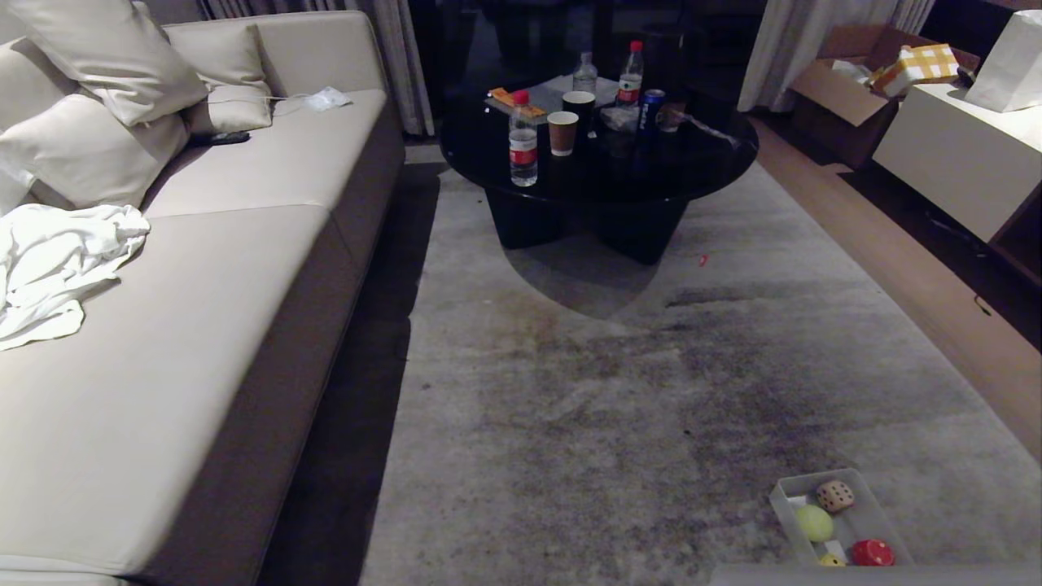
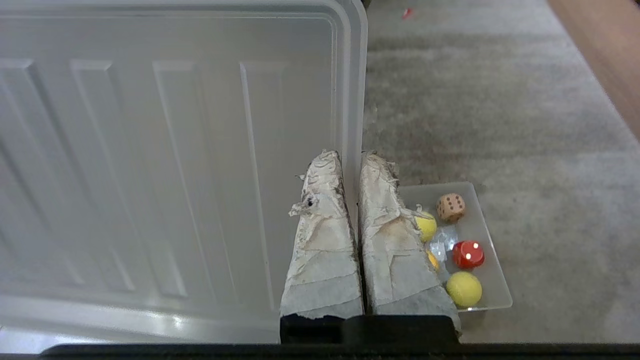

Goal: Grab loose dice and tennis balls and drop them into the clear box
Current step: Close the lid

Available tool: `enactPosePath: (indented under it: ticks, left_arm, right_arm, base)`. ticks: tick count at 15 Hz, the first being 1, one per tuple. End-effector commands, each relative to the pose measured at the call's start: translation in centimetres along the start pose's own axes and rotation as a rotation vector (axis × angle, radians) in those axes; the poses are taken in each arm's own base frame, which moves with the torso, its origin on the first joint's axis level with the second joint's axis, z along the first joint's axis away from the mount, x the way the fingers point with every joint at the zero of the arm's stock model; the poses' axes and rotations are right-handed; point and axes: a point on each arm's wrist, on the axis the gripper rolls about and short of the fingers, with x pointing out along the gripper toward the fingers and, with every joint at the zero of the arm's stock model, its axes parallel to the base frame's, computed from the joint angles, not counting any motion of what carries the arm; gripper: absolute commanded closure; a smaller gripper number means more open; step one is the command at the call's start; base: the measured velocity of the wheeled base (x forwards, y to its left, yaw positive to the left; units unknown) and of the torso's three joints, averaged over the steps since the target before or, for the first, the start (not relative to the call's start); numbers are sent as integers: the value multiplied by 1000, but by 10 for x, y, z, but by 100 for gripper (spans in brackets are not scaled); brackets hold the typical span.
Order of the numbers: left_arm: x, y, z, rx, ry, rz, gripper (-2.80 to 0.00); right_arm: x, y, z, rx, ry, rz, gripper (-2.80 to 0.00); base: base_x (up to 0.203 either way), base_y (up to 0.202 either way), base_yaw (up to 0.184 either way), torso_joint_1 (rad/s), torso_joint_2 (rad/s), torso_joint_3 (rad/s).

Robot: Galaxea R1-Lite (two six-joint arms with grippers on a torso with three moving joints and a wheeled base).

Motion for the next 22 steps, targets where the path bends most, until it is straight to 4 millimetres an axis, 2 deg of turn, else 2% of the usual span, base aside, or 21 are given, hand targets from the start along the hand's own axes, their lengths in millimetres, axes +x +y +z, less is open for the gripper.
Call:
enactPosePath:
  ticks: [1, 22]
  left_arm:
    - [0, 0, 0, -1, 3, 1, 0]
    - [0, 0, 0, -1, 3, 1, 0]
  right_arm:
    - [0, 0, 0, -1, 2, 0, 0]
    - [0, 0, 0, 0, 2, 0, 0]
  base:
    - [0, 0, 0, 3, 2, -184]
    - [0, 0, 0, 1, 1, -197]
